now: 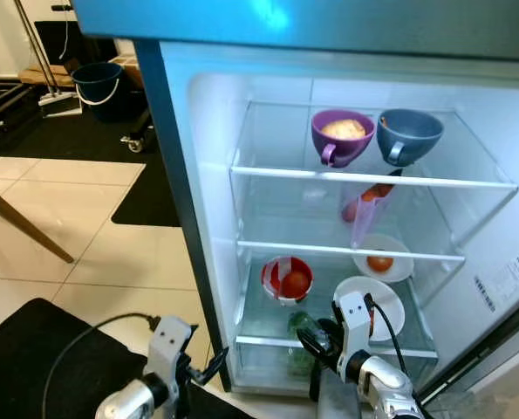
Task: Restocking fridge
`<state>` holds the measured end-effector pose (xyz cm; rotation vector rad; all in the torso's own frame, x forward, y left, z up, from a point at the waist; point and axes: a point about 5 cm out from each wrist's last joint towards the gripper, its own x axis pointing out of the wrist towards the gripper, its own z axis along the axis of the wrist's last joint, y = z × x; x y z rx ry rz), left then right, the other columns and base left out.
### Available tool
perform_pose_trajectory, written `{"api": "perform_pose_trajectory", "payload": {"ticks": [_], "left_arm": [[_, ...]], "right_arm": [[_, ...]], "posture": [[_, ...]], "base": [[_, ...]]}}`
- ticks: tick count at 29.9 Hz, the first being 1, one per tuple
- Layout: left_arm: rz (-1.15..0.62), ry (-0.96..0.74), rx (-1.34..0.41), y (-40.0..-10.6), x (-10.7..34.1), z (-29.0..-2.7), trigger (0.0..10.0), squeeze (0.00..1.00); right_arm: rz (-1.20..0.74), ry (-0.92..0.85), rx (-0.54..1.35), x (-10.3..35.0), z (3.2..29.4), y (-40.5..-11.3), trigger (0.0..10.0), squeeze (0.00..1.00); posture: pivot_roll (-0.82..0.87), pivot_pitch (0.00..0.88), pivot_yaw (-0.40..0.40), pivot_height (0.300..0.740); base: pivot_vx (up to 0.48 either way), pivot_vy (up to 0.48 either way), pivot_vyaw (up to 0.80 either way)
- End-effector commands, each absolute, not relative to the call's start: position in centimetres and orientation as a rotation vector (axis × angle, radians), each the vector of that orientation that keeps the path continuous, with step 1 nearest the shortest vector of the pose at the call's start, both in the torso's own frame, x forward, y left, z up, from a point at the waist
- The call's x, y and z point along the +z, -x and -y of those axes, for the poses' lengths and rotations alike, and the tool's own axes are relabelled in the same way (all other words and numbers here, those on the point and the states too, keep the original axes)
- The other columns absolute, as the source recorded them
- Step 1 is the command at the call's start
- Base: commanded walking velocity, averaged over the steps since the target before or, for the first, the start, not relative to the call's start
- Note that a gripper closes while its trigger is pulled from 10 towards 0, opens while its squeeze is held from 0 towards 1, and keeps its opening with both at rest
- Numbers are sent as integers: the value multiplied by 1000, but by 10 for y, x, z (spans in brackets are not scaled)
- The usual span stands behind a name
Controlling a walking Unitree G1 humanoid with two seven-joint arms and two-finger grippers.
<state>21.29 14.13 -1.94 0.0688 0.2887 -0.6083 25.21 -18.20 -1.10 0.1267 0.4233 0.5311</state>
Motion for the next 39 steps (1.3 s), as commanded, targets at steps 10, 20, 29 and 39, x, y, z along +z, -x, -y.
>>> {"api": "perform_pose_trajectory", "payload": {"ticks": [10,20,29,39], "left_arm": [[-291,-87,-624,-208,-23,-143,10000,0],[-301,-113,-646,-203,-26,-144,10000,0],[-305,-123,-656,-202,-27,-145,10000,0],[-312,-139,-654,-202,-28,-147,10000,0]], "right_arm": [[-407,-147,530,-10,185,-250,10000,0],[-414,-148,516,-11,187,-249,10000,0],[-422,-153,506,-14,190,-245,10000,0],[-437,-157,490,-17,192,-242,10000,0]], "posture": [[80,6,-35,599],[81,5,-33,603],[81,6,-30,603],[82,2,-26,603]], "base": [[0,0,0],[0,0,0],[0,0,0],[0,0,0]]}}
